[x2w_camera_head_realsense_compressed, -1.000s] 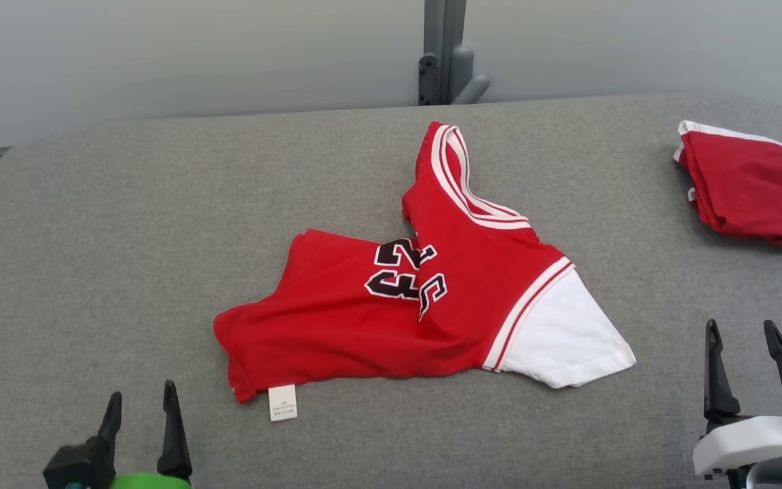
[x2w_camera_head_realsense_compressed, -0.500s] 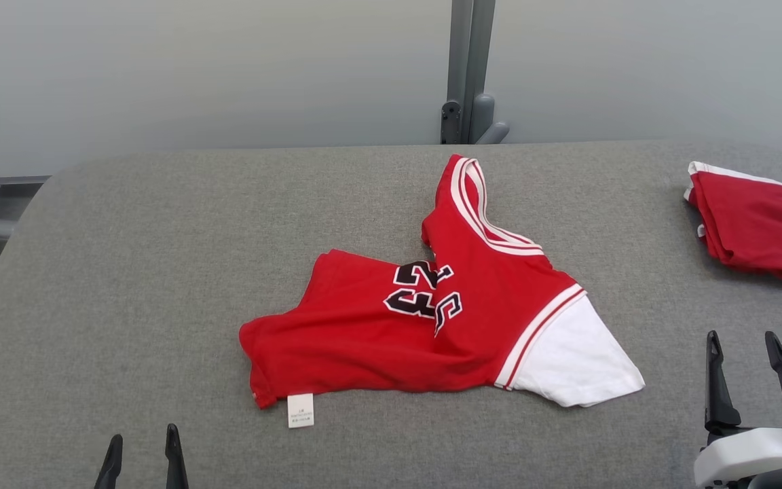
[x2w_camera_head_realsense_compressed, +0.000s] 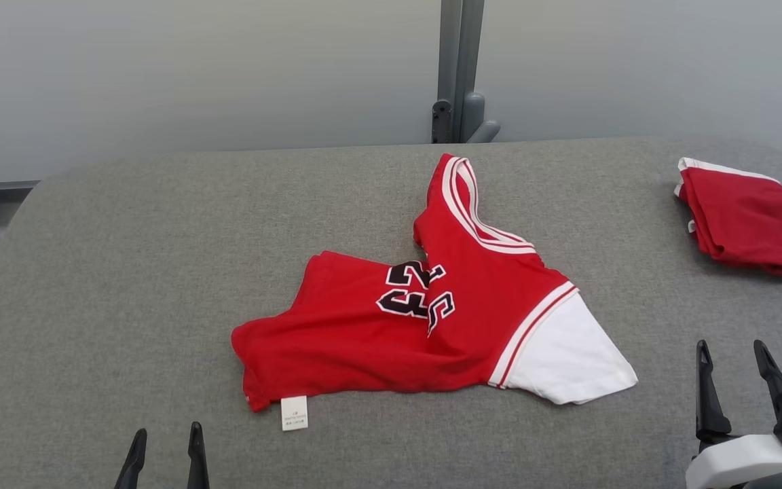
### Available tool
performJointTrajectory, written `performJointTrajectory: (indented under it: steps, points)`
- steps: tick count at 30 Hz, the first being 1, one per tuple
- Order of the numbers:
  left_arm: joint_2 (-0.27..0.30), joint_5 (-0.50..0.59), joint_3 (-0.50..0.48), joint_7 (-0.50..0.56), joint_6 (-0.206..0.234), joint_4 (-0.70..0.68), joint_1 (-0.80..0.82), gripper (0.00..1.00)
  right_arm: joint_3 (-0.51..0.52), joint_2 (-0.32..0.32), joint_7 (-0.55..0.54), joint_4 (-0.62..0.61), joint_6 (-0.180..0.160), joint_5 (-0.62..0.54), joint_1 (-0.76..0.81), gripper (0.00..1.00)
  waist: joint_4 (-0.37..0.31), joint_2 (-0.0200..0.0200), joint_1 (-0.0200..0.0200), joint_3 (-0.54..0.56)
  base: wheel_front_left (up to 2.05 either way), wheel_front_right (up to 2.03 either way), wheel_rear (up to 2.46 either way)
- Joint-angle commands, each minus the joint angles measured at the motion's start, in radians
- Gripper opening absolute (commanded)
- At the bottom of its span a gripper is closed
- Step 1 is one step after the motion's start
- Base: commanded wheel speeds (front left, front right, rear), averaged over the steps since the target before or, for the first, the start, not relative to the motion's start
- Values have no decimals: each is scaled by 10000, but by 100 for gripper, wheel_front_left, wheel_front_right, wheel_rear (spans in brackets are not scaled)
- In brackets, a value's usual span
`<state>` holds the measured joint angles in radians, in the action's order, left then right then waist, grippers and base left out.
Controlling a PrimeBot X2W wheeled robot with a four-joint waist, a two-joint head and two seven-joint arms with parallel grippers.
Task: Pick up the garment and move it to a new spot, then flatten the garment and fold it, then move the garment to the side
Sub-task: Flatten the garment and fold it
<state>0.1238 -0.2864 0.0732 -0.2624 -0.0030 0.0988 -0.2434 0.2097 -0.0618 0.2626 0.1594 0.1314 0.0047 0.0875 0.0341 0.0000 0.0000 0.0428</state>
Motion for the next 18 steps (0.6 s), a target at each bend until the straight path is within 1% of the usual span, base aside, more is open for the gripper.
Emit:
performJointTrajectory:
  steps: [1,16,18]
  points:
    - [-53,181,-58,-30,-74,26,139,100,-31,-4,30,38,-16,-65,36,100,-21,0,0,-2,0,0,0]
    - [-414,468,-265,-30,-518,212,518,100,-210,-69,29,146,-16,-112,-74,100,-137,0,0,17,0,0,0]
    - [-459,516,-233,-30,-572,172,547,100,-293,-56,29,245,-16,27,-67,100,-168,0,0,23,0,0,0]
